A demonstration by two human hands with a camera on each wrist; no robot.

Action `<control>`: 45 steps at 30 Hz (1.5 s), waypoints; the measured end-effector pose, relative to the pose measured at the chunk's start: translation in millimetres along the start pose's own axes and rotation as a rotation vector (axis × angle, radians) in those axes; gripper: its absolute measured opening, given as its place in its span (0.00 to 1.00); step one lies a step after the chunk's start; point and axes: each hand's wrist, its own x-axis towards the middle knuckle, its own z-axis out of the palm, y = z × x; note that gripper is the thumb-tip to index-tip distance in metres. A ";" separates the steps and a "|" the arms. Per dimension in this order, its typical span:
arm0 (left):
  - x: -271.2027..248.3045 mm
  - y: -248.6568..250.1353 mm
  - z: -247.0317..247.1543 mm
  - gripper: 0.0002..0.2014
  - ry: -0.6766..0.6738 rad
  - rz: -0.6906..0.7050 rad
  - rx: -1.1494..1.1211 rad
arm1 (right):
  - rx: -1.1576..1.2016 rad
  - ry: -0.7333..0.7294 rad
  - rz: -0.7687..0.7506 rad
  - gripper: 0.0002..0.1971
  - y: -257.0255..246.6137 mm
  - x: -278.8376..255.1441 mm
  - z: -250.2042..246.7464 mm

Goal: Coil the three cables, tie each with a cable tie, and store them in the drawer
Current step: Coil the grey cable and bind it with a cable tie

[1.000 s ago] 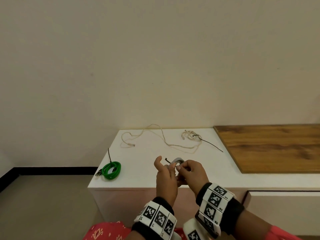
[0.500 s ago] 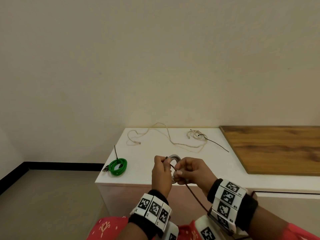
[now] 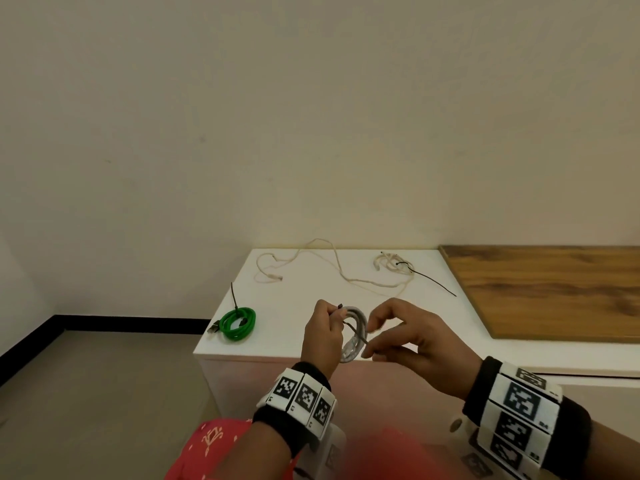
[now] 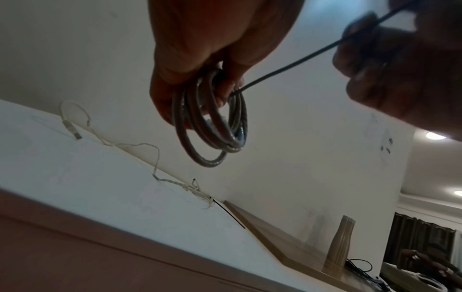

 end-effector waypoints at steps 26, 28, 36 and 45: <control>-10.8 17.4 1.5 0.13 -0.124 -0.053 -0.118 | 0.649 0.074 0.832 0.08 -6.7 6.5 3.9; -11.4 16.7 1.7 0.13 -0.124 -0.047 -0.118 | 0.649 0.075 0.833 0.08 -6.8 6.6 3.8; -12.6 17.3 1.2 0.14 -0.118 -0.038 -0.111 | 0.655 0.080 0.859 0.08 -9.3 6.5 2.5; -13.0 17.8 1.8 0.14 -0.106 -0.039 -0.086 | 0.657 0.076 0.886 0.08 -9.9 6.5 3.0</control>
